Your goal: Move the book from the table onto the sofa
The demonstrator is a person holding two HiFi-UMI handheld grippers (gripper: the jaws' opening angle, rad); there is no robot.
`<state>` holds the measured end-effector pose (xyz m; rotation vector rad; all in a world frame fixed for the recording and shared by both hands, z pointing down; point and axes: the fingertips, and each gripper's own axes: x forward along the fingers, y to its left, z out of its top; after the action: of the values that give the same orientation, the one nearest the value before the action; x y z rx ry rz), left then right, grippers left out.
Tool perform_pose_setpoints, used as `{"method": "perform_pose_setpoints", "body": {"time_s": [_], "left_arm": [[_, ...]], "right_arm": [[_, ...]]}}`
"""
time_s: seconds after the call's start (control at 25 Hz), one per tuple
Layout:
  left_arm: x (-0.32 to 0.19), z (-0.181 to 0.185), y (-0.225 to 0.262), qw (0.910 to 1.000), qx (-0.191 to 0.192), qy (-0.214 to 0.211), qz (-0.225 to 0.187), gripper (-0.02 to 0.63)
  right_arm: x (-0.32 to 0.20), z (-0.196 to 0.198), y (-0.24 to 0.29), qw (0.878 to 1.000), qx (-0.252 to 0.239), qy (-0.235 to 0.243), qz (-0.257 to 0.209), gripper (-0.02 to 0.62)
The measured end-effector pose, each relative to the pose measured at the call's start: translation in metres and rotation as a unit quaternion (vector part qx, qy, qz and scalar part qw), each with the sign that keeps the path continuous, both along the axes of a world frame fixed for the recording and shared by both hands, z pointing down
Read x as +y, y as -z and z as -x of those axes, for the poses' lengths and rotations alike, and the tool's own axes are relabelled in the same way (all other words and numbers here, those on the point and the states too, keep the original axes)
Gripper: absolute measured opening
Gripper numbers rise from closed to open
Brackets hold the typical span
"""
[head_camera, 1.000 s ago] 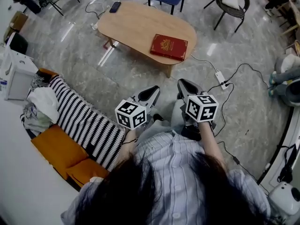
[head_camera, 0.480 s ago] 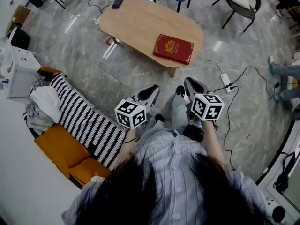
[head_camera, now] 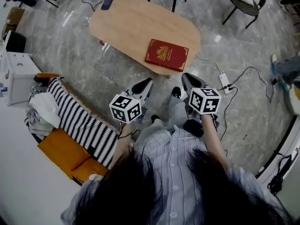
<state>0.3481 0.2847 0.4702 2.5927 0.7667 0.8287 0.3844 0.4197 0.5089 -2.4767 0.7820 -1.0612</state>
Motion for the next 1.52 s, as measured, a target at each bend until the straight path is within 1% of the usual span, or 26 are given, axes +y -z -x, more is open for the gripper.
{"method": "perform_pose_setpoints", "body": {"time_s": [0.12,0.28,0.44,0.64,0.72,0.84,0.92,1.0,1.12,1.28,1.44,1.52], "left_arm": [[0.001,-0.027,0.000,0.9998,-0.002,0.018,-0.005,0.015],[0.004,-0.054,-0.004,0.9990,-0.002,0.043,-0.012,0.015],[0.004,-0.063,-0.015,0.9988,-0.005,0.036,-0.033,0.015],[0.002,-0.072,-0.038,0.9983,-0.019,0.036,-0.042,0.015],[0.001,-0.079,-0.049,0.9981,-0.018,0.024,-0.054,0.015],[-0.002,-0.092,-0.068,0.9964,-0.017,-0.009,-0.082,0.015],[-0.004,-0.106,-0.079,0.9959,-0.020,-0.022,-0.085,0.016],[-0.005,-0.119,-0.090,0.9961,-0.028,-0.030,-0.078,0.016],[-0.006,-0.130,-0.112,0.9952,-0.052,-0.045,-0.069,0.015],[-0.015,-0.138,-0.148,0.9896,-0.090,-0.076,-0.083,0.016],[-0.028,-0.148,-0.184,0.9855,-0.128,-0.088,-0.069,0.017],[-0.035,-0.155,-0.200,0.9842,-0.142,-0.089,-0.058,0.017]], "right_arm": [[0.008,-0.024,-0.010,1.000,-0.012,0.010,-0.001,0.035],[0.022,-0.051,-0.029,0.999,-0.026,0.024,0.003,0.035],[0.028,-0.070,-0.046,0.999,-0.035,0.030,0.012,0.035],[0.038,-0.081,-0.068,0.998,-0.055,0.024,0.010,0.035],[0.039,-0.082,-0.077,0.998,-0.068,0.018,0.002,0.035],[0.039,-0.083,-0.086,0.997,-0.082,0.008,-0.008,0.035],[0.039,-0.086,-0.094,0.996,-0.092,0.000,-0.005,0.035],[0.041,-0.087,-0.105,0.995,-0.102,-0.008,0.004,0.035],[0.044,-0.090,-0.122,0.993,-0.117,-0.012,0.017,0.035],[0.043,-0.095,-0.148,0.990,-0.134,-0.015,0.032,0.035],[0.044,-0.110,-0.179,0.990,-0.125,-0.034,0.052,0.036],[0.040,-0.115,-0.196,0.990,-0.125,-0.027,0.059,0.037]]}}
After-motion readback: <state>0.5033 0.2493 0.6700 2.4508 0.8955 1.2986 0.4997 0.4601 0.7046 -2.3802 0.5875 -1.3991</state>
